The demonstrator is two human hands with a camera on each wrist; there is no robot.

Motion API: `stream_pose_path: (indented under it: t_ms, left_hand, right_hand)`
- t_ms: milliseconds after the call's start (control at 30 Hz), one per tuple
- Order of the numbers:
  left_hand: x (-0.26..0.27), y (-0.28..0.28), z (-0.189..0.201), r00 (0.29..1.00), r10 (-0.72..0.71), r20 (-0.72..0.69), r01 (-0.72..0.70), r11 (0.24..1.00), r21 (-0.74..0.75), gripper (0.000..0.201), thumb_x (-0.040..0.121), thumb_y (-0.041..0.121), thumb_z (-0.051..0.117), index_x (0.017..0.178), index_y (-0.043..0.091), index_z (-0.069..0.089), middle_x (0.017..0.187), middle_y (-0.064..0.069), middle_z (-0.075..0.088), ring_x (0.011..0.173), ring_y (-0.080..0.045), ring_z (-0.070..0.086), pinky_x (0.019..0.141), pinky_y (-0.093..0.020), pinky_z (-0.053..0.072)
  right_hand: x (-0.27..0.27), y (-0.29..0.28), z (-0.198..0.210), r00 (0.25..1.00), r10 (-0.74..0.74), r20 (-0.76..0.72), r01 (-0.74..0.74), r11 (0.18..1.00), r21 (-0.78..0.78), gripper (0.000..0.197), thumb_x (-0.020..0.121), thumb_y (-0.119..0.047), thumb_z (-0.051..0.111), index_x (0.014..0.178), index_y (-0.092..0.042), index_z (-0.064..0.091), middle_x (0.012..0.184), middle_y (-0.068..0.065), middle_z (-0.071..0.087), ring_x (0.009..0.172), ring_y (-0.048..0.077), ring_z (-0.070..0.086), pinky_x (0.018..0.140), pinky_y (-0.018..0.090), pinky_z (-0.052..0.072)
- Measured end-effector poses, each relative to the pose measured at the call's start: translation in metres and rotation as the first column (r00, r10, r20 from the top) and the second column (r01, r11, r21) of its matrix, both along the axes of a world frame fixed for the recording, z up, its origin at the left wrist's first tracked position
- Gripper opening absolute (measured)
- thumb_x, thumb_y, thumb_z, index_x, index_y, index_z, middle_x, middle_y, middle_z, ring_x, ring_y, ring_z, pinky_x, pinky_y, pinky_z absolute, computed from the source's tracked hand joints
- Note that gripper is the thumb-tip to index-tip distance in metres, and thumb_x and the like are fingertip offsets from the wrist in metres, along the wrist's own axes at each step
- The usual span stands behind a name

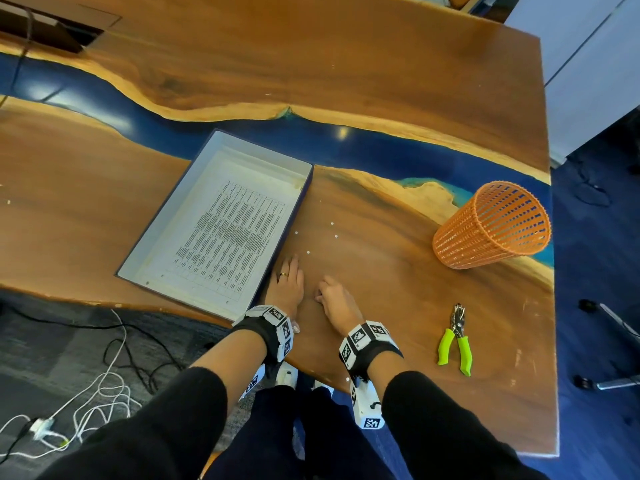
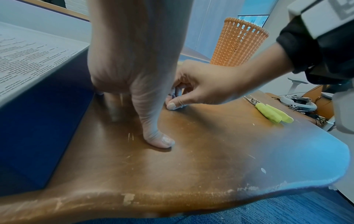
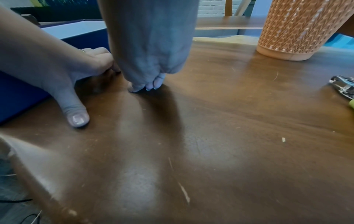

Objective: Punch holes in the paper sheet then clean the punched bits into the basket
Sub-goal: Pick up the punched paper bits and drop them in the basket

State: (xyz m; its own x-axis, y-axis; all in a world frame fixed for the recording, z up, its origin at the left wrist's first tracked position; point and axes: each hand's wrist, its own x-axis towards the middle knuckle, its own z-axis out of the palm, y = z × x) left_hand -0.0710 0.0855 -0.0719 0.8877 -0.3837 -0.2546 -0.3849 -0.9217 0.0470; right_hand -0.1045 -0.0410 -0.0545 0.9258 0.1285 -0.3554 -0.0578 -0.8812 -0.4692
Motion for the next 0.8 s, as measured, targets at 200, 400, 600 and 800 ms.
stream_pose_path:
  t_ms: [200, 400, 600, 800]
  left_hand:
    - [-0.001, -0.004, 0.015, 1.000, 0.001, 0.002, -0.001, 1.000, 0.024, 0.041, 0.074, 0.021, 0.067, 0.111, 0.004, 0.068, 0.139, -0.015, 0.053, 0.123, -0.022, 0.057, 0.093, -0.034, 0.051]
    - [-0.001, -0.003, -0.006, 0.997, 0.029, -0.078, -0.023, 0.997, 0.077, 0.034, 0.078, 0.015, 0.046, 0.092, 0.010, 0.077, 0.119, -0.007, 0.069, 0.102, -0.018, 0.069, 0.078, -0.030, 0.057]
    - [0.000, -0.005, 0.008, 0.999, 0.012, -0.040, -0.008, 0.996, 0.094, 0.048, 0.086, 0.013, 0.062, 0.130, -0.002, 0.050, 0.151, -0.020, 0.034, 0.137, -0.028, 0.040, 0.107, -0.040, 0.039]
    - [-0.002, -0.007, 0.016, 0.998, 0.000, 0.057, -0.008, 0.991, 0.136, 0.048, 0.092, 0.003, 0.032, 0.139, -0.001, 0.039, 0.157, -0.018, 0.020, 0.144, -0.027, 0.026, 0.114, -0.041, 0.029]
  right_hand:
    - [0.002, -0.003, -0.001, 1.000, -0.013, -0.014, 0.014, 0.998, 0.056, 0.010, 0.092, -0.004, 0.050, 0.090, 0.003, 0.057, 0.106, 0.020, 0.054, 0.091, 0.037, 0.057, 0.078, 0.040, 0.043]
    - [0.003, -0.007, -0.003, 0.999, -0.051, -0.013, 0.052, 0.993, 0.106, 0.012, 0.086, 0.009, 0.048, 0.083, 0.000, 0.056, 0.098, 0.019, 0.055, 0.085, 0.037, 0.057, 0.075, 0.042, 0.046]
    - [0.005, -0.011, -0.001, 0.999, -0.048, -0.010, 0.049, 0.989, 0.141, 0.007, 0.086, 0.005, 0.052, 0.087, 0.002, 0.058, 0.100, 0.019, 0.057, 0.089, 0.035, 0.057, 0.080, 0.041, 0.045]
    - [0.001, -0.016, -0.002, 1.000, 0.017, 0.006, -0.018, 0.993, 0.114, 0.014, 0.089, -0.008, 0.057, 0.094, 0.003, 0.064, 0.101, 0.018, 0.057, 0.091, 0.034, 0.058, 0.082, 0.044, 0.046]
